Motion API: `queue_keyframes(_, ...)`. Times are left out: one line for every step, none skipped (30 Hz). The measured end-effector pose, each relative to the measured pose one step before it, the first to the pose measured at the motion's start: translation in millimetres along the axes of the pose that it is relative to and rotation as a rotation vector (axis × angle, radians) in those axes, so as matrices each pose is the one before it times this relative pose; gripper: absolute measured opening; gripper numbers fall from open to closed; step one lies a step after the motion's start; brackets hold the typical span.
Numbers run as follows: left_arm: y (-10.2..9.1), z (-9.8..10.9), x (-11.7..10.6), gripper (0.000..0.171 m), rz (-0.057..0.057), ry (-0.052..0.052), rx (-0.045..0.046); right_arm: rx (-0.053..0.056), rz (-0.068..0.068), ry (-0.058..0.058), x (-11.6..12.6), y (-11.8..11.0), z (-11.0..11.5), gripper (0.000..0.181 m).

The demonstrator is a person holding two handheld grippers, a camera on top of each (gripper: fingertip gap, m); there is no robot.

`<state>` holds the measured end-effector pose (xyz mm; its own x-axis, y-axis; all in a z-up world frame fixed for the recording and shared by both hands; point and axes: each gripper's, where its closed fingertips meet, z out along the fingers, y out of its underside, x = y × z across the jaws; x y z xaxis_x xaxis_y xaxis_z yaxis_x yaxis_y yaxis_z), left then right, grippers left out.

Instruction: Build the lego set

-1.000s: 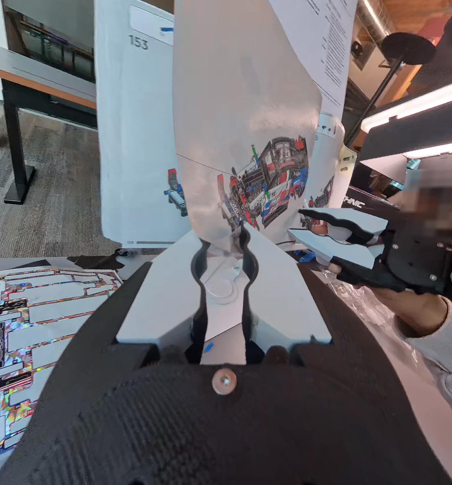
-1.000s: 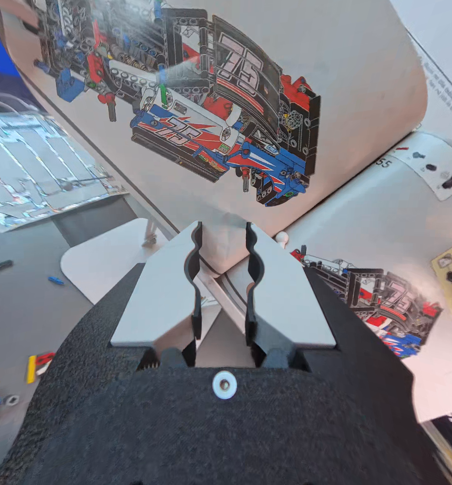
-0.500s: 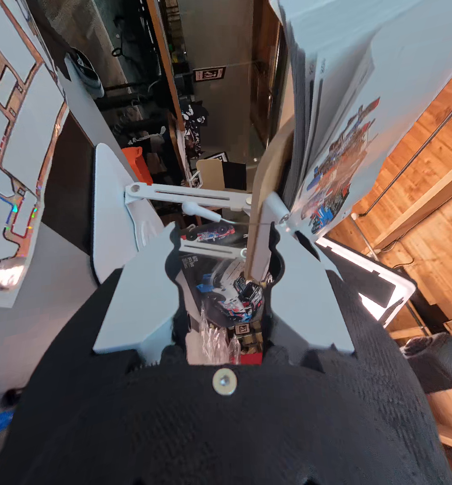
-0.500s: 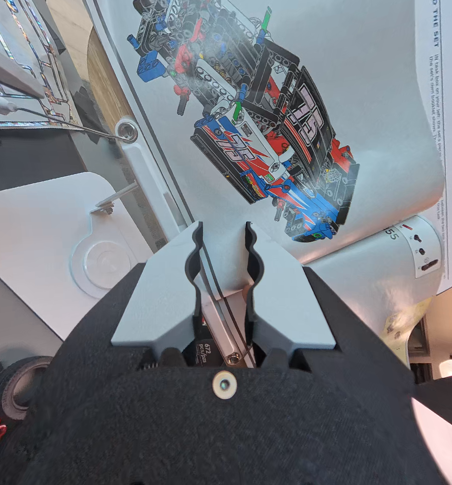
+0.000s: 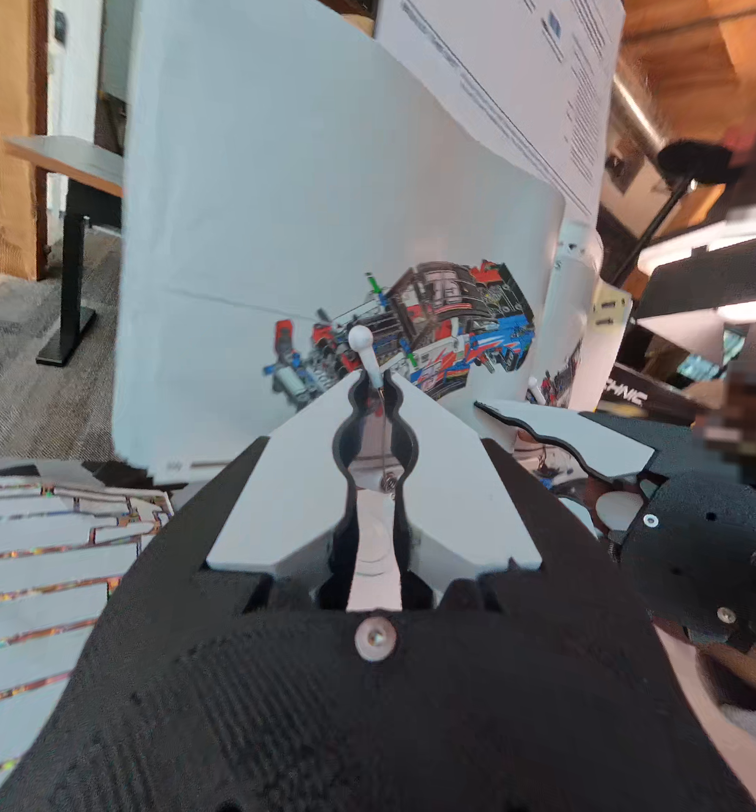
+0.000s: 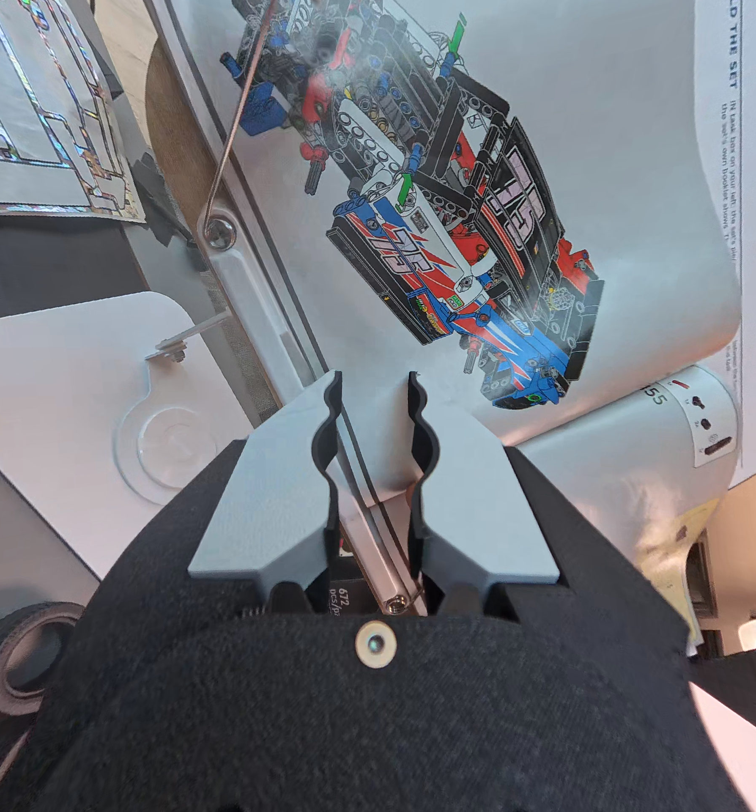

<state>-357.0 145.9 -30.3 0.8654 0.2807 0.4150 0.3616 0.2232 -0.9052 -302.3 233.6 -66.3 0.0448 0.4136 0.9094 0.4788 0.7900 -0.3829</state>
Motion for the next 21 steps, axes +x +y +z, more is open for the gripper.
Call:
queue_keyframes(0.66, 9.64, 13.89, 0.005, 0.0958, 0.0305, -0.05381, 0.0061, 0.0137, -0.0056, 0.18, 0.42, -0.49, 0.027)
queue_keyframes(1.72, 9.71, 13.4, 0.004, 0.0988, 0.0245, -0.06017, 0.0084, 0.0094, -0.0038, 0.26, 0.29, -0.49, 0.027)
queue_keyframes(3.25, 9.88, 12.43, 0.004, 0.1129, 0.0159, -0.062, 0.0084, 0.0022, -0.0008, 0.1, 0.18, -0.16, 0.027)
queue_keyframes(5.06, 9.9, 13.07, 0.004, 0.1186, 0.0224, -0.06489, 0.0065, -0.0026, 0.0016, 0.04, -0.02, -0.12, 0.026)
queue_keyframes(6.86, 9.89, 12.9, 0.004, 0.1104, 0.0252, -0.06587, 0.0038, -0.0035, 0.0023, 0.0, -0.19, -0.04, 0.026)
queue_keyframes(8.88, 9.88, 12.48, 0.004, 0.0965, 0.0299, -0.06682, 0.0028, 0.0012, -0.0001, -0.17, -0.22, -0.05, 0.027)
queue_keyframes(8.33, 9.07, 6.37, 0.011, 0.0746, -0.0048, -0.05452, 0.0054, 0.0013, -0.0023, -0.07, -0.29, -0.15, 0.027)
queue_keyframes(1.21, 3.35, -3.39, 0.005, 0.0614, -0.0612, -0.00165, 0.0001, 0.0001, -0.0096, -1.32, 1.19, -0.41, 0.025)
queue_keyframes(-0.07, 0.51, 0.19, 0.004, 0.053, -0.0242, 0.01326, 0.0102, -0.0033, -0.0026, -0.58, 0.61, -1.32, 0.026)
queue_keyframes(0.69, -0.35, 2.67, 0.004, 0.0147, 0.0034, 0.00701, 0.0078, -0.0022, 0.0009, -0.06, 1.58, -1.96, 0.027)
queue_keyframes(1.4, -1.34, 4.44, 0.008, 0.0008, 0.0237, 0.00421, 0.0119, 0.0045, -0.0011, -0.05, 1.79, -2.63, 0.027)
queue_keyframes(2.26, -2.39, 3.58, 0.013, 0.0023, 0.0207, 0.00114, 0.0142, 0.0094, 0.0009, 0.32, 1.54, -2.98, 0.028)
queue_keyframes(2.65, -4.12, -0.86, 0.015, 0.0028, -0.0071, 0.00164, 0.0074, 0.013, 0.0037, 1.06, 2.39, -3.28, 0.03)
queue_keyframes(1.38, -5.36, -2.59, 0.015, -0.0079, -0.0155, 0.01463, 0.0066, 0.0176, -0.0027, 0.7, 2.04, -3.48, 0.032)
queue_keyframes(0.59, -6.21, -2.67, 0.017, -0.0265, -0.0098, 0.02297, 0.0102, 0.0254, -0.0051, 0.69, 1.2, -3.76, 0.033)
queue_keyframes(1.25, -6.53, -3.62, 0.018, -0.0434, -0.0084, 0.02284, 0.0111, 0.0285, -0.0005, 1.64, 0.82, -3.85, 0.033)
queue_keyframes(2.5, -6.55, -5.28, 0.018, -0.0497, -0.013, 0.01893, 0.0073, 0.0302, -0.0003, 2.02, 0.94, -3.58, 0.033)
queue_keyframes(4.47, -6.16, -8.51, 0.018, -0.0477, -0.0297, 0.00724, 0.0043, 0.0343, -0.0005, 2.39, 1.33, -3.36, 0.033)
queue_keyframes(5.56, -5.35, -10.24, 0.017, -0.0404, -0.0363, 0.00107, 0.0026, 0.0441, 0.0024, 3.48, 1.72, -2.91, 0.033)
queue_keyframes(5.27, -4.4, -11.03, 0.017, -0.0385, -0.035, 0.00215, 0.0018, 0.0562, -0.0017, 3.44, 1.9, -2.24, 0.033)
queue_keyframes(4.8, -3.44, -11.41, 0.017, -0.0424, -0.0346, 0.00357, -0.0076, 0.0612, -0.0059, 2.95, 3.23, -0.78, 0.033)
